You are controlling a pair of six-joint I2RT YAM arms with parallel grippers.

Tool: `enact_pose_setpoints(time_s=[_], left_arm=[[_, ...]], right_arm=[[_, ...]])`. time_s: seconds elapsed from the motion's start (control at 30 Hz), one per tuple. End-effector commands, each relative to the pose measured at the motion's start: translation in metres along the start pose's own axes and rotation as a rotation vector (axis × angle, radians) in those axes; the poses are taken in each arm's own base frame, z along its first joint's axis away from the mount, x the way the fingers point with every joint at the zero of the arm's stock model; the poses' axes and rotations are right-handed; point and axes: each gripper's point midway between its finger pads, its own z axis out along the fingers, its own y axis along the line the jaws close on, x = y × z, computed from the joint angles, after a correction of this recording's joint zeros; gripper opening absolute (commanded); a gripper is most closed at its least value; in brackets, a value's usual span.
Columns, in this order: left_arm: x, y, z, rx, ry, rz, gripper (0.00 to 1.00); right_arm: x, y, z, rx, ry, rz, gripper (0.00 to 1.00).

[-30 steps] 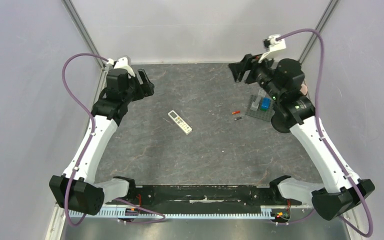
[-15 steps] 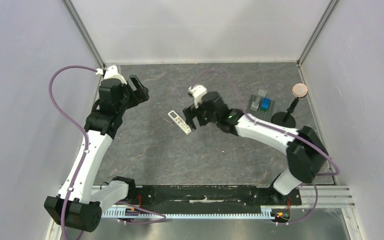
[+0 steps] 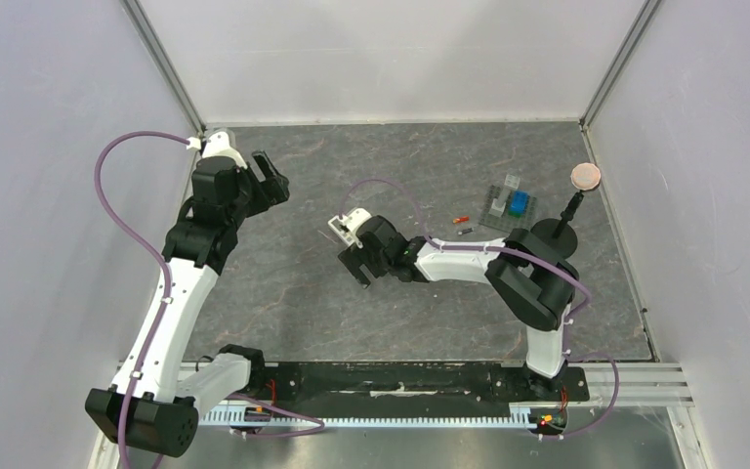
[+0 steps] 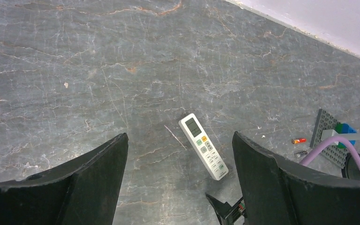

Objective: Load the batteries into the remote control
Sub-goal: Pick up the remote control from the center of the board.

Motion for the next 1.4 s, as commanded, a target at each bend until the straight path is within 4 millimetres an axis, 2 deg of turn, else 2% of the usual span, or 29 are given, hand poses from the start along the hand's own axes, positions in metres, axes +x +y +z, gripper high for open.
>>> enact_pose_setpoints(time_s=[0.0,0.13,0.27,0.37,0.57,0.67,0.8,0.9,1.03,1.2,1.37], left_arm=[[-0.007,0.003,-0.002,-0.009,-0.029,0.037,0.87],[-0.01,0.005,-0.002,-0.018,-0.036,0.048,0.87],[-0.01,0.006,-0.003,-0.022,-0.035,0.056,0.87],[-0.008,0.006,-0.003,-0.023,-0.028,0.055,0.87],[-0.001,0.006,-0.003,-0.015,-0.008,0.048,0.86],[0.004,0.007,-0.004,-0.015,-0.001,0.035,0.86],[0.012,0.009,-0.006,-0.007,0.009,0.016,0.86],[0.018,0.007,-0.007,0.011,0.015,0.004,0.86],[0.032,0.001,-0.007,0.068,0.037,-0.029,0.86],[0.049,-0.014,-0.009,0.168,0.068,-0.109,0.86],[0.05,-0.033,-0.018,0.277,0.065,-0.194,0.86]], right_arm=[[-0.031,-0.004,0.009,0.031,-0.092,0.025,0.95],[-0.024,-0.004,0.022,0.009,-0.058,0.072,0.85],[-0.017,-0.009,0.026,-0.026,-0.037,0.131,0.69],[-0.016,-0.011,0.029,-0.053,-0.03,0.155,0.61],[-0.017,-0.01,0.039,-0.127,-0.018,0.175,0.44],[-0.02,-0.01,0.039,-0.149,-0.022,0.178,0.38],[-0.027,-0.009,0.035,-0.163,-0.032,0.173,0.25],[-0.039,-0.005,0.024,-0.209,-0.053,0.211,0.22],[-0.068,0.007,-0.003,-0.349,-0.092,0.354,0.21],[-0.113,0.017,-0.048,-0.594,-0.163,0.608,0.19],[-0.154,0.024,-0.097,-0.823,-0.253,0.793,0.17]])
